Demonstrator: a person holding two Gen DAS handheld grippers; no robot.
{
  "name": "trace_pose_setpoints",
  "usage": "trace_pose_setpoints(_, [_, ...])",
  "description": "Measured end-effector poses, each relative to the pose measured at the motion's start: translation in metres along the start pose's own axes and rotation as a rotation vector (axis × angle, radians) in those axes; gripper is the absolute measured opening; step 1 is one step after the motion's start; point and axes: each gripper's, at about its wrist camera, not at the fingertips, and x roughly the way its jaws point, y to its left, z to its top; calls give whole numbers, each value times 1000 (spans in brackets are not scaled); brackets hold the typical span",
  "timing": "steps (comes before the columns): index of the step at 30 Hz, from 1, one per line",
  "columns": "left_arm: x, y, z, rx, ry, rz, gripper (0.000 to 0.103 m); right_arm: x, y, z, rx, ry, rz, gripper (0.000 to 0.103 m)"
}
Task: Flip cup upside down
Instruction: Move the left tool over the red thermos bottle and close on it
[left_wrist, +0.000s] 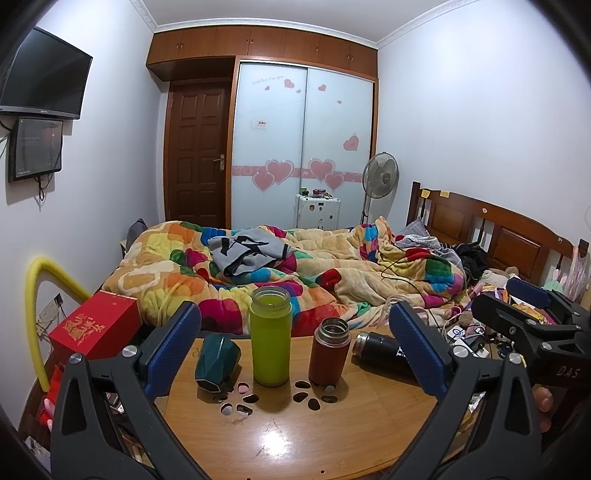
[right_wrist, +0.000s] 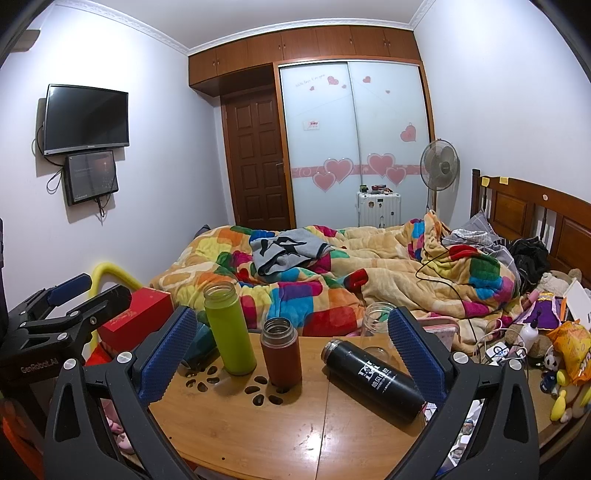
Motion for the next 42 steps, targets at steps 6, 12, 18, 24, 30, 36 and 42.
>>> trace_pose_setpoints(6, [3,0,-2,-1,7,-5,103,0,1,-1,-1,-1,-1,103])
trace_pose_setpoints(12, [45,-14,-23,27,140,-67,103,8,-8,-15,1,31,-21,103])
trace_pose_setpoints(18, [106,-31,-53,28,282,-97,103,25,-35,-40,29,129,-50,103])
trace_pose_setpoints(24, [168,-46,-72,13,375,-149,88,45,-64,-65,65,226,-50,103])
trace_pose_setpoints(30, [222,-62,-85,68,419,-100,88,68,-79,-86,109,315,-20,103])
trace_pose_setpoints(36, [253,-60,-88,31,448,-77,65,75,-83,-99,114,344,4,103])
trace_pose_setpoints(42, [243,-47,-85,23,467,-125,61,81,-80,-109,116,361,41,103])
